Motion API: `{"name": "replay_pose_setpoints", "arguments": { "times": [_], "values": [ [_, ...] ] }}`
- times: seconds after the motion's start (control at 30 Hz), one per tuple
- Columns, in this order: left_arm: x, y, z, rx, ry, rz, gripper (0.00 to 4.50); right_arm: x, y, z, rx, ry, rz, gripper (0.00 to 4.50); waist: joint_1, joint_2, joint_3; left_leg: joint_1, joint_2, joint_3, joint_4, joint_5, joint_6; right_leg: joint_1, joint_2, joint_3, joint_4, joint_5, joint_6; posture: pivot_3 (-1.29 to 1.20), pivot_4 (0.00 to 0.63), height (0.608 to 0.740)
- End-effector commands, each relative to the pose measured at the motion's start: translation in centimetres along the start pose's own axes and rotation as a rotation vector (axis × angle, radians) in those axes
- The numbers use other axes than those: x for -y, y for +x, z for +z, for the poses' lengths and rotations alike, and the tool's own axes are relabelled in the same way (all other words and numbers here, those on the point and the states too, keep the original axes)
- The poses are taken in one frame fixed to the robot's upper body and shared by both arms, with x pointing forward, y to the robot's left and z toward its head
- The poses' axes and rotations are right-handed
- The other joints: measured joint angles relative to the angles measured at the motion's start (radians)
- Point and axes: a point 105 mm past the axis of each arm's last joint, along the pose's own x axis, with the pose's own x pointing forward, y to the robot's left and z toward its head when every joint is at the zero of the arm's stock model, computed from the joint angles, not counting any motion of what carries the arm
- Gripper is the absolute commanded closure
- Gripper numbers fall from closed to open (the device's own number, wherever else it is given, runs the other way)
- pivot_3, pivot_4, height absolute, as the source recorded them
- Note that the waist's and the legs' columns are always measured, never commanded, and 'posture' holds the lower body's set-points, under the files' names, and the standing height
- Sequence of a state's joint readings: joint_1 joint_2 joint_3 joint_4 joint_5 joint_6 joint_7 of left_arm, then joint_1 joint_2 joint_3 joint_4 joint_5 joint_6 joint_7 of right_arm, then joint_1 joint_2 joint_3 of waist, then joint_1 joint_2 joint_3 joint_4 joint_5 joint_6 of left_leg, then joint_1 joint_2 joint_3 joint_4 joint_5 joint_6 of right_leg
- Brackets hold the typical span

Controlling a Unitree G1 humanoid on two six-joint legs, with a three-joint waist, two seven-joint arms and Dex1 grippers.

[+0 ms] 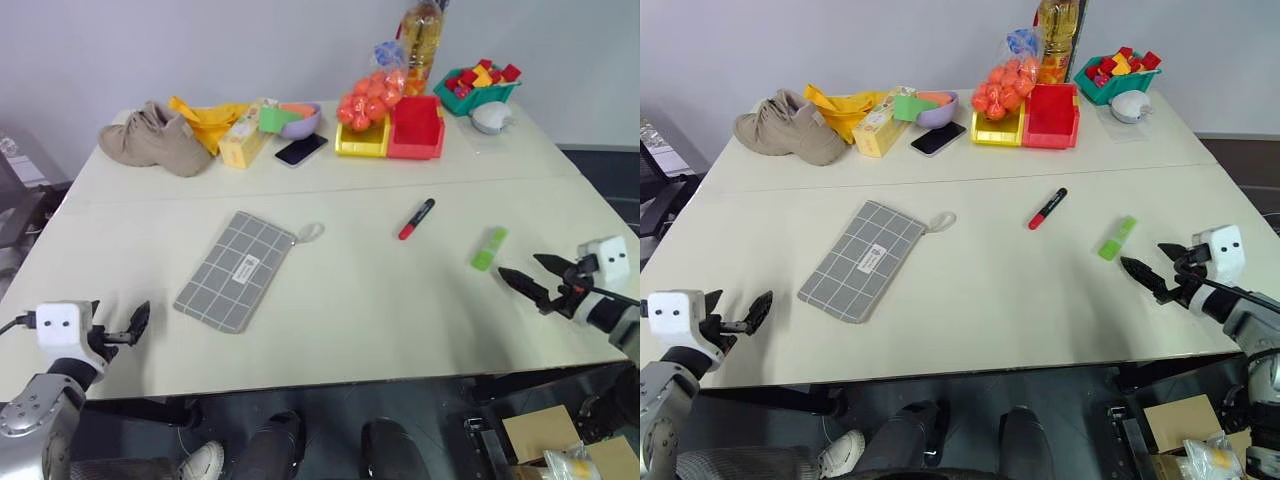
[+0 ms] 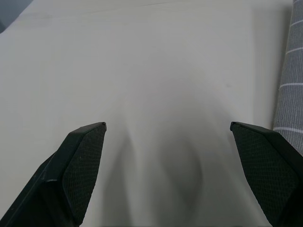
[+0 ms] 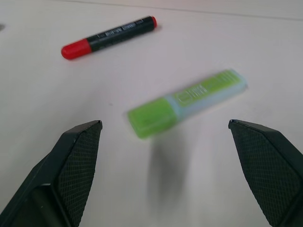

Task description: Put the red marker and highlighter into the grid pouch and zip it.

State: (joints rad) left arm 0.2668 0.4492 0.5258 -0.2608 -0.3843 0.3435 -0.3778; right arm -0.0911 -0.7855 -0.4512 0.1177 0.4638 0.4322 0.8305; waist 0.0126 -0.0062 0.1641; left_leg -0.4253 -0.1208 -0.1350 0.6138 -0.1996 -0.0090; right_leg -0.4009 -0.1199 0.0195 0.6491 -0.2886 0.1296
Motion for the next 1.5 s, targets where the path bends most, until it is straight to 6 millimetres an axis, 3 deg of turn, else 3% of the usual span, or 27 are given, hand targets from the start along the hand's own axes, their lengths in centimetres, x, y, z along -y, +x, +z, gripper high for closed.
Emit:
{"name": "replay_pose_setpoints", "arguments": {
  "times": [0.03, 0.33, 0.47, 0.7, 0.8, 0.93, 1.03, 1.27, 1.4, 1.5],
  "values": [
    [-0.3, -0.3, 1.2, 0.042, 0.01, 0.014, 0.0, 0.0, 0.1, 1.2, 0.042, -0.024, 0.004, 0.05, 0.001, 0.0, 0.0, 0.0, 0.0, 0.0, 0.0, 0.0, 0.0, 0.0, 0.0, 0.0, 0.0, 0.0, 0.0, 0.0, 0.15, 0.74],
    [-0.4, -0.1, 1.4, 0.071, -0.027, 0.028, 0.0, -1.5, 1.3, 2.8, 0.085, -0.045, 0.073, 0.05, 0.0, 0.0, 0.0, 0.0, 0.0, 0.0, 0.0, 0.0, 0.0, 0.0, 0.0, 0.0, 0.0, 0.0, 0.0, 0.0, 0.15, 0.74],
    [-0.1, 0.1, 2.0, 0.127, -0.025, 0.026, 0.0, -4.6, 2.6, 4.4, 0.132, -0.068, 0.191, 0.05, -0.001, 0.0, 0.0, 0.0, 0.0, 0.0, 0.0, 0.0, 0.0, 0.0, 0.0, 0.0, 0.0, 0.0, 0.0, 0.0, 0.15, 0.74],
    [0.8, -0.8, 1.8, 0.163, -0.041, 0.014, 0.0, -12.3, 5.6, 7.3, 0.234, -0.093, 0.439, 0.05, -0.003, 0.0, 0.0, 0.0, 0.001, 0.0, 0.0, 0.0, 0.0, -0.001, 0.0, 0.0, -0.001, 0.001, 0.002, 0.0, 0.15, 0.74],
    [1.6, -1.6, 1.3, 0.162, -0.025, -0.013, 0.0, -17.1, 8.2, 8.4, 0.273, -0.098, 0.559, 0.95, -0.007, -0.001, 0.0, 0.0, 0.001, 0.0, 0.0, 0.0, 0.0, -0.001, 0.001, 0.0, -0.001, 0.001, 0.001, 0.0, 0.15, 0.74],
    [2.4, -2.0, 1.0, 0.154, 0.009, -0.051, 0.0, -19.9, 12.1, 7.1, 0.214, -0.162, 0.552, 3.03, 0.001, -0.002, 0.0, 0.0, 0.001, 0.0, 0.0, 0.0, 0.0, -0.005, 0.001, 0.0, -0.002, 0.0, -0.001, 0.0, 0.15, 0.74],
    [2.8, -2.3, 1.0, 0.151, 0.034, -0.076, 0.0, -23.1, 14.2, 6.7, 0.223, -0.146, 0.611, 4.46, -0.001, -0.003, -0.001, 0.0, 0.0, -0.001, 0.0, 0.0, 0.0, -0.004, 0.001, -0.001, -0.002, 0.001, 0.0, 0.0, 0.15, 0.74],
    [4.6, -3.7, 1.0, 0.115, 0.187, -0.215, 0.0, -28.9, 18.8, 7.3, 0.177, -0.163, 0.631, 4.46, -0.025, -0.003, -0.001, 0.0, 0.0, -0.001, -0.003, 0.001, -0.002, -0.007, 0.002, 0.0, 0.001, 0.002, 0.002, 0.0, 0.15, 0.74],
    [5.5, -4.1, 1.2, 0.095, 0.276, -0.293, 0.0, -30.6, 20.6, 7.2, 0.126, -0.102, 0.623, 4.46, -0.029, -0.002, -0.001, 0.001, 0.0, -0.001, -0.005, 0.001, -0.002, -0.007, 0.003, 0.0, 0.0, 0.002, 0.002, 0.0, 0.15, 0.74],
    [5.9, -4.3, 1.3, 0.086, 0.313, -0.322, 0.0, -31.2, 21.7, 5.9, 0.032, -0.117, 0.586, 4.46, -0.03, -0.002, -0.001, 0.002, 0.0, -0.001, -0.006, 0.001, -0.002, -0.007, 0.003, 0.0, 0.001, 0.002, 0.002, 0.0, 0.15, 0.74]
  ]
}}
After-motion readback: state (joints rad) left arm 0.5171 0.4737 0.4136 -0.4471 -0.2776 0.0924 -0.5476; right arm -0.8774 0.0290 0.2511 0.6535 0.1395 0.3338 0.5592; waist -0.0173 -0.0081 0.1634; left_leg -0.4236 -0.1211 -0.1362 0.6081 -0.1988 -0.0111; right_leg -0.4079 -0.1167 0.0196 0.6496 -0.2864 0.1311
